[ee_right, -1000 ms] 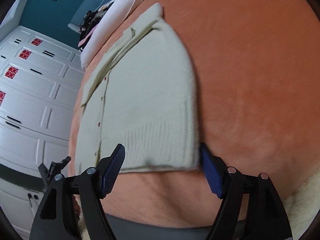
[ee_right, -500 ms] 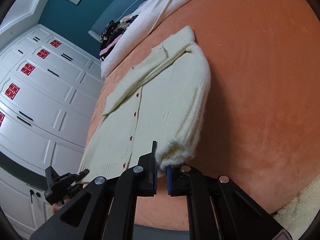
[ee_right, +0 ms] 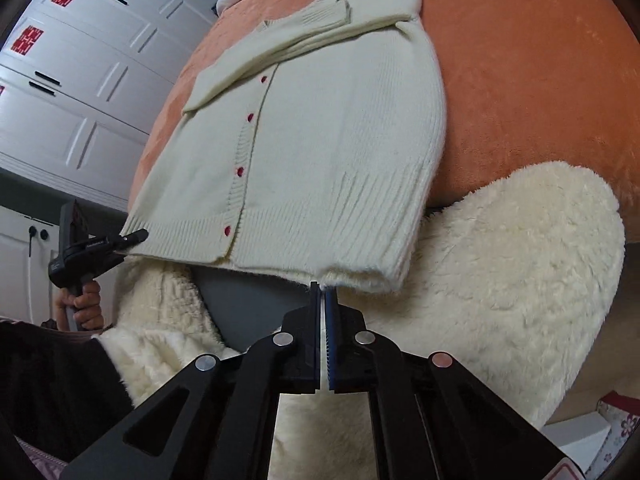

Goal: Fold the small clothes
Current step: 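Lift the hem with both tools and fold it toward the collar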

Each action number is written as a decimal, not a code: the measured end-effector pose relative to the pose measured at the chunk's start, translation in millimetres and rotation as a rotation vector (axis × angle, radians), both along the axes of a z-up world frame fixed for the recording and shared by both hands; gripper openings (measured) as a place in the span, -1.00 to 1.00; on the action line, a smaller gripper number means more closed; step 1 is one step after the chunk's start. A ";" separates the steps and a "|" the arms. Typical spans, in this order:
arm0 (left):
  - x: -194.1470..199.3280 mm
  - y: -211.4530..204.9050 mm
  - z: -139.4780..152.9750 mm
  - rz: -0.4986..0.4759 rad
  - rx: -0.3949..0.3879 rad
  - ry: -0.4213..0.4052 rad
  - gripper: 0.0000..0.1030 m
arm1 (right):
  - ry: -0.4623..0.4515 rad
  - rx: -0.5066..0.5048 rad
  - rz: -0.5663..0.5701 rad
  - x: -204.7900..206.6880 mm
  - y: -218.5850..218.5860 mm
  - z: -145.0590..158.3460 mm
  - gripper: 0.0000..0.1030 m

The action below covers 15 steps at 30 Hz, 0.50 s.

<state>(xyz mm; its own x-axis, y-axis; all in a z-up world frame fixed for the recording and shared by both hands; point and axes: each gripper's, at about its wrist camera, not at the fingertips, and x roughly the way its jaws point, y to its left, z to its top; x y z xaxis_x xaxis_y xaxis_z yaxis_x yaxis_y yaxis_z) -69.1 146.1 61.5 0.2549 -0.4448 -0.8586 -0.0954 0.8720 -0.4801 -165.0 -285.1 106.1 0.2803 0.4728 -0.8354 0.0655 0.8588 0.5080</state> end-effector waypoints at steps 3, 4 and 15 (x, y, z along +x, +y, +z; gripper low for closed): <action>16.3 -3.6 7.7 -0.021 0.061 -0.054 -0.82 | -0.054 -0.005 -0.038 14.0 -4.7 6.9 -0.93; 20.2 -3.8 4.0 -0.021 0.072 -0.044 -0.82 | -0.052 -0.003 -0.047 21.2 -6.9 1.9 -0.89; 27.8 -3.0 -34.5 0.060 0.029 0.030 0.41 | 0.003 -0.121 -0.162 36.6 -22.7 -38.2 0.35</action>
<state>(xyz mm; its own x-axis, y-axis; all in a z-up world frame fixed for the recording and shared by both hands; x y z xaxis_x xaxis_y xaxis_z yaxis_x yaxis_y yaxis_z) -41.3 143.1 27.0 0.2543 -0.4047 -0.8784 -0.1614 0.8777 -0.4511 -128.4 -307.7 68.0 0.3423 0.3174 -0.8844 0.2091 0.8919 0.4010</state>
